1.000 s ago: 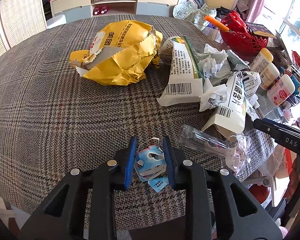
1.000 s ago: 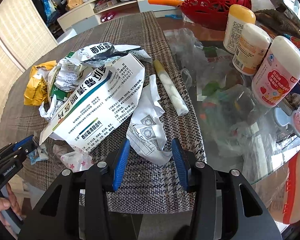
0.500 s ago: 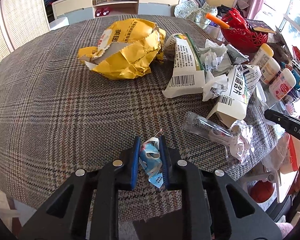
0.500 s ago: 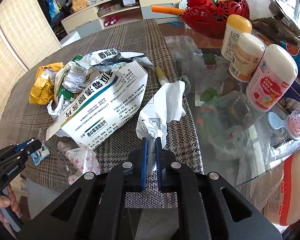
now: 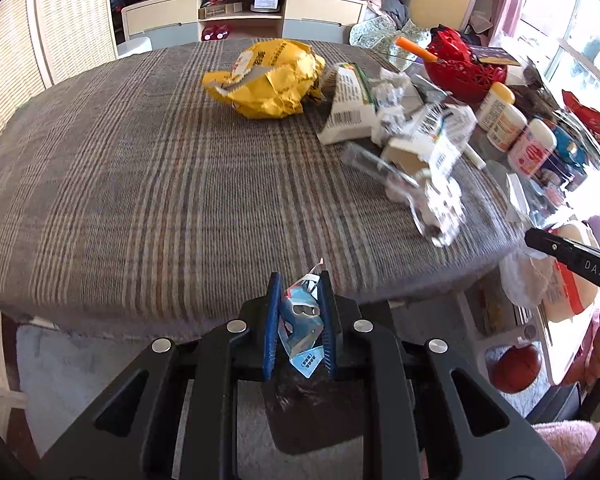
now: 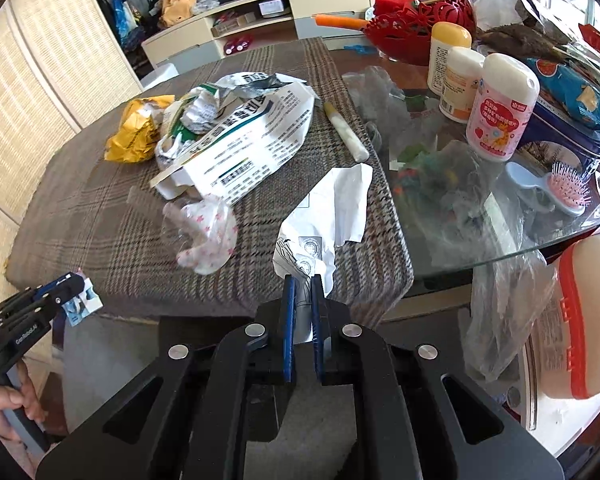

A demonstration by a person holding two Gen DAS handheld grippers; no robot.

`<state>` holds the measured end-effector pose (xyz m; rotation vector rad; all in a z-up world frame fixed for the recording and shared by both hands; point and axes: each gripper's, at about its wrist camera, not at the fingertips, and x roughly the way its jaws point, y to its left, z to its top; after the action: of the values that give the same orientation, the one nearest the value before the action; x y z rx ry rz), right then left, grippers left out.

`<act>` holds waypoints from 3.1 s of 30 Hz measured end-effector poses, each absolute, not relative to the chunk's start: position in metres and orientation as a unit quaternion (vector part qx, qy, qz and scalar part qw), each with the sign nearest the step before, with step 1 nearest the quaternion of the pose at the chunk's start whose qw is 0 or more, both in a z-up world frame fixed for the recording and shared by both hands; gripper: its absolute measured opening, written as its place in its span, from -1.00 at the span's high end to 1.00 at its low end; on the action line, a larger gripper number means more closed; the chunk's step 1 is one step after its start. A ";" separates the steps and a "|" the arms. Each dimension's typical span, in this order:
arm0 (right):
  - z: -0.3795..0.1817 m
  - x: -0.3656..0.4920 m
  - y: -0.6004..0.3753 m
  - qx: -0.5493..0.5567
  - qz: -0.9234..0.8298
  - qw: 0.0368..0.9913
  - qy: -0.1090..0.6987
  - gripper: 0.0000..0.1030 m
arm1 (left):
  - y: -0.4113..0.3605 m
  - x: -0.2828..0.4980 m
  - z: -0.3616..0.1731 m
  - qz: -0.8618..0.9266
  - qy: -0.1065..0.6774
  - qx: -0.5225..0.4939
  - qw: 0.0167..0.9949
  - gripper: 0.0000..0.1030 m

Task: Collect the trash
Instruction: 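Lower both held pieces into the black bin and open both tools, then grasp the pink-printed plastic wrapper with the left tool while the right tool grasps the white tube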

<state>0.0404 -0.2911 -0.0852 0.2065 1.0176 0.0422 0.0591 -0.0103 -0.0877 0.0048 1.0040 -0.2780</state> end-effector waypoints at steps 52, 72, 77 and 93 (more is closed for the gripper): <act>-0.177 0.001 -0.193 0.070 0.075 0.826 0.555 -0.74 | 0.000 -0.013 -0.190 -0.125 0.537 -0.013 0.834 -0.73; -0.066 0.035 -0.267 0.069 -0.005 0.888 0.454 -0.93 | 0.018 0.028 -0.065 -0.098 0.443 0.035 0.891 -0.84; -0.059 0.060 -0.277 0.070 -0.019 0.890 0.451 -0.93 | 0.001 0.055 -0.054 -0.098 0.434 0.052 0.894 -0.84; -0.074 0.132 -0.324 0.091 -0.035 0.880 0.465 -0.83 | -0.082 0.127 -0.076 -0.168 0.488 0.020 0.857 -0.41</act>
<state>0.1324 -0.3243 -0.0739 0.1905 0.9696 -0.0724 0.1272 -0.0819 -0.0763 0.0417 1.0249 -0.3523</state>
